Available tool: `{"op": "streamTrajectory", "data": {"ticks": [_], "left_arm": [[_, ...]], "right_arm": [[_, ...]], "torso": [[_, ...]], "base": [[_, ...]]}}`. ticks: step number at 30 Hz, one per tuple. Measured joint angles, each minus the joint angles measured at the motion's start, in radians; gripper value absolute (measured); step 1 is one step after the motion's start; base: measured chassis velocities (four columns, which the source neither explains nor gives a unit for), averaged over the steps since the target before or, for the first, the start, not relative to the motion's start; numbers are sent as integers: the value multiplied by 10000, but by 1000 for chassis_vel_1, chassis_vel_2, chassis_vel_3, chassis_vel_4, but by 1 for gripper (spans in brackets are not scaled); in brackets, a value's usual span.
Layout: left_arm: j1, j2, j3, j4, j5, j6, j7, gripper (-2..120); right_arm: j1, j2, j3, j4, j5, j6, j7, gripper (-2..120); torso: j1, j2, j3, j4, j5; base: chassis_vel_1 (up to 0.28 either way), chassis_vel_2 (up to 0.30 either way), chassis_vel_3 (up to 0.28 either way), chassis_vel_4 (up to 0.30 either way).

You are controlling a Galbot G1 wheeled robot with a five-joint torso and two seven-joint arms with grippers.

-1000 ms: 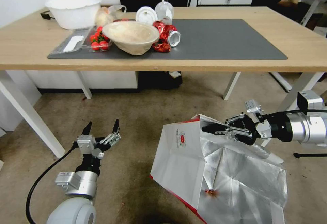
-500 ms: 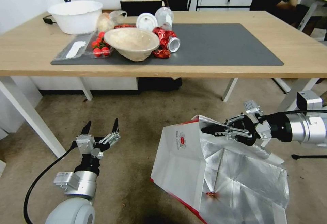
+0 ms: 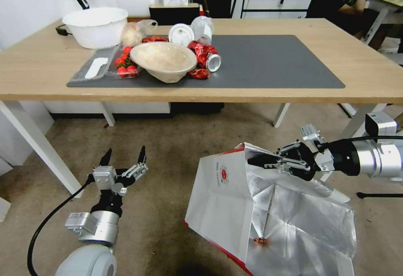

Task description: Pick up the food delivery bag from the floor and place it on the table.

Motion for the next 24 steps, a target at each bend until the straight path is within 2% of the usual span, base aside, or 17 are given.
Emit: {"op": "streamTrajectory", "data": {"ticks": [12,14,24], "left_arm": [[-11,69,-42,-27,-19,32,-2,100],[-6,78,-72,-41,-34,69,-6,100],[-3,62,-68,-42,-36,70,-9,100]], "right_arm": [[-10,37,-40,-21,-20,-4,47,0],[-14,85,-57,-51,-51,-4,48,0],[-14,54,-64,-78,-63,-4,28,0]], "torso": [[131,428,299,0,0],[218,692,475,0,-1],[367,1090,722,0,0]], "base": [[0,0,0,0],[0,0,0,0],[0,0,0,0]]}}
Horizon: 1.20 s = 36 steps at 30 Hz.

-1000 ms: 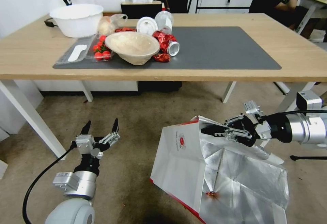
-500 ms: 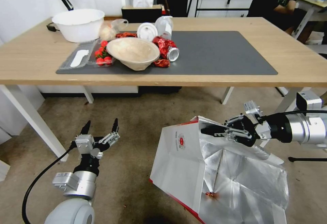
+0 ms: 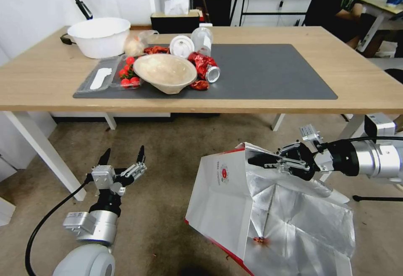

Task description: Pick up the food delivery bag from the floor and place it on the table.

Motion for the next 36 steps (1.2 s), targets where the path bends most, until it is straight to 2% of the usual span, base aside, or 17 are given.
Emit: {"op": "streamTrajectory", "data": {"ticks": [13,27,36], "left_arm": [[-4,4,2,-2,0,0,0,100],[69,6,-11,45,27,-252,1,100],[118,1,-8,65,45,-393,8,100]], "right_arm": [[-1,-19,9,-13,0,0,-12,0],[-1,-18,56,-32,14,2,30,0],[11,-15,62,-53,26,2,59,0]], "torso": [[63,216,154,0,0],[370,1053,686,0,1],[542,1483,942,0,0]], "base": [[0,0,0,0],[0,0,0,0],[0,0,0,0]]}}
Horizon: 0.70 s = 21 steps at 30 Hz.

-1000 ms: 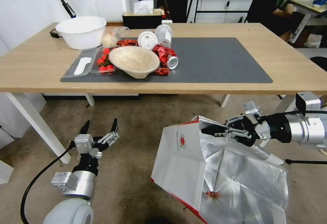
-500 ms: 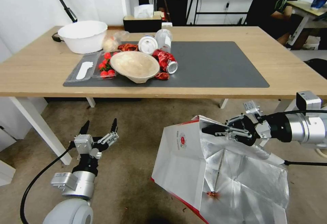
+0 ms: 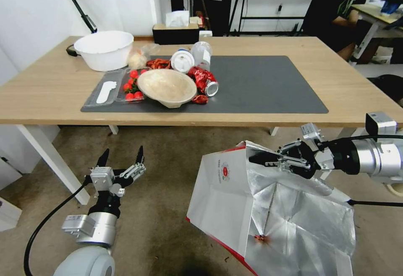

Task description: Pick up the food delivery bag from the floor and place it on the table.

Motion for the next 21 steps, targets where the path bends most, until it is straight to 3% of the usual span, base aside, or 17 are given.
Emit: {"op": "streamTrajectory", "data": {"ticks": [21], "left_arm": [[1,-23,16,24,12,-31,25,100]], "right_arm": [[13,-12,0,-18,14,0,2,0]], "torso": [[357,895,540,1,0]], "base": [[0,0,0,0]]}}
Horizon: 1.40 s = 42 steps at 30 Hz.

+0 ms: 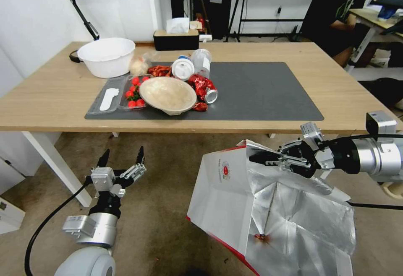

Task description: Pick up the food delivery bag from the floor and place it on the table.

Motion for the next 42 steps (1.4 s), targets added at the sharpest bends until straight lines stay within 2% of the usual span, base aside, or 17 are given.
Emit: {"op": "streamTrajectory", "data": {"ticks": [42], "left_arm": [[-46,-19,19,78,-3,-5,-3,100]], "right_arm": [[-9,29,-22,-8,-22,24,48,0]], "torso": [[777,1860,1083,0,0]], "base": [[0,0,0,0]]}}
